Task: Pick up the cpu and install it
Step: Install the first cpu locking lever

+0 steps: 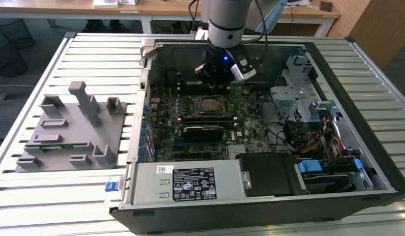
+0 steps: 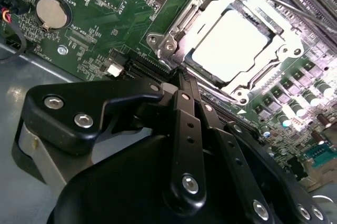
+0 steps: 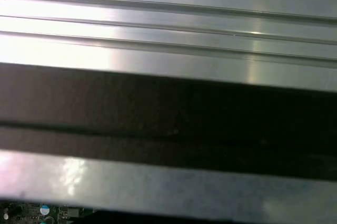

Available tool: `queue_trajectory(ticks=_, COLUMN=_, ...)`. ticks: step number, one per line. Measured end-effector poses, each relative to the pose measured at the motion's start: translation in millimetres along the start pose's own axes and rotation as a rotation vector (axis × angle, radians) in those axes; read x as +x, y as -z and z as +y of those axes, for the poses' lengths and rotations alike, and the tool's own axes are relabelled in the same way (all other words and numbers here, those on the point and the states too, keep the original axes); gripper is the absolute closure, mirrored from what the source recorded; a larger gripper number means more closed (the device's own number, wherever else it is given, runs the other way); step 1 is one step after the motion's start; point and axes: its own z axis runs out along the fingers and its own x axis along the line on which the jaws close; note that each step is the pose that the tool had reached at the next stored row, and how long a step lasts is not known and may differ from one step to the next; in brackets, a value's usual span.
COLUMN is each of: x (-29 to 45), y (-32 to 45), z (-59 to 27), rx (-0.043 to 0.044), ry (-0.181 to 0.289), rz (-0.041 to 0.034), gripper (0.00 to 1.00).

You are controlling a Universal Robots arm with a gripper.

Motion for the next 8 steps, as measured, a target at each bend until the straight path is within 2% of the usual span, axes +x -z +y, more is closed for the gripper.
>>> queue_trajectory(ticks=8, x=0.3, y=0.2, z=-4.2, rx=-0.0005, ry=0.000, rz=0.0000, gripper=0.89)
